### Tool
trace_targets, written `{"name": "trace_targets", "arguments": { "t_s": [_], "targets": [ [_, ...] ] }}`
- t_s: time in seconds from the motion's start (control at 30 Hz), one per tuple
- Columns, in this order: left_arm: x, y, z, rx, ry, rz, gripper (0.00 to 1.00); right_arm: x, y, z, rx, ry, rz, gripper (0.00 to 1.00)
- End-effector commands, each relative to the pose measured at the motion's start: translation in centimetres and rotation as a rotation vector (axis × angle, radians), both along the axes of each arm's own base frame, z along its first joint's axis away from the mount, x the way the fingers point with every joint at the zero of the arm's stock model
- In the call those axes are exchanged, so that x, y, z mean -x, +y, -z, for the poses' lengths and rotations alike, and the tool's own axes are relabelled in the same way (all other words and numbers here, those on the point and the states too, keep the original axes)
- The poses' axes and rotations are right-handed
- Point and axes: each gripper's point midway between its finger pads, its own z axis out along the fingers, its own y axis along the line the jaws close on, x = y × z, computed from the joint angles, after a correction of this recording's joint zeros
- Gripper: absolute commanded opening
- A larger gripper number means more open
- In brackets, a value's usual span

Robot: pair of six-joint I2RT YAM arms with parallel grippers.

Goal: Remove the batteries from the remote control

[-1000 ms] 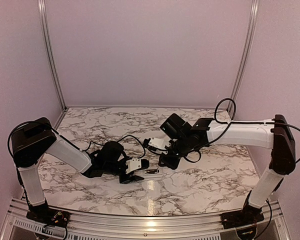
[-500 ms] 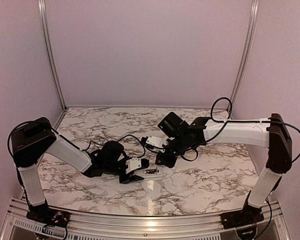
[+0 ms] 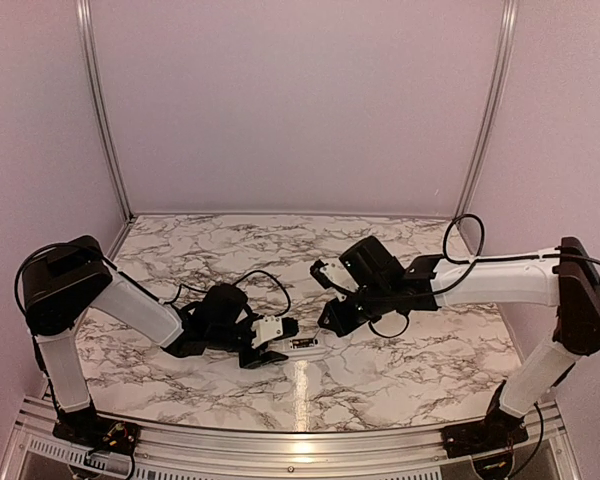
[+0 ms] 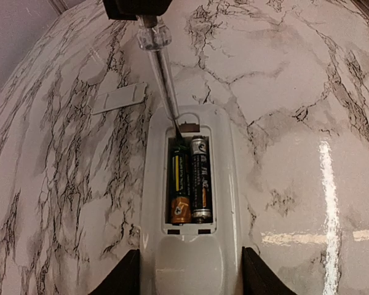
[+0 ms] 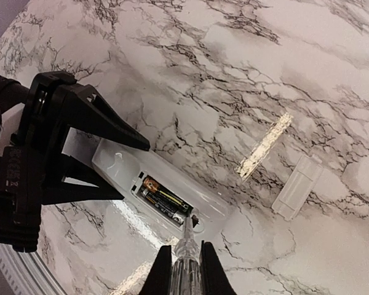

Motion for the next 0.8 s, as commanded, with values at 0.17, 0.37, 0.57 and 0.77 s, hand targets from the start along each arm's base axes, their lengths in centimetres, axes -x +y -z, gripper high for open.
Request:
{"name": "trace_targets", "arguments": {
  "t_s": [0.17, 0.37, 0.57, 0.77],
  "targets": [
    [-0.4, -0.7, -2.1, 0.075, -0.060, -0.020, 0.00, -0.4, -2.3, 3.5, -0.081, 0.074, 0.179, 0.00],
    [-0.5, -0.7, -2.2, 0.089, -0.061, -0.021, 0.00, 0.2, -3.8, 3.3, -0.230, 0.093, 0.196, 0.00],
    [-0.5, -0.8, -2.5, 0.102, -0.062, -0.020, 0.00, 0.5, -4.7, 4.2, -0.308, 0.132, 0.206, 0.00],
    [-0.6, -0.7, -2.6, 0.110, -0.062, -0.021, 0.00, 0.8, -4.9, 5.0, -0.366, 0.158, 0.201, 0.00]
  ]
}}
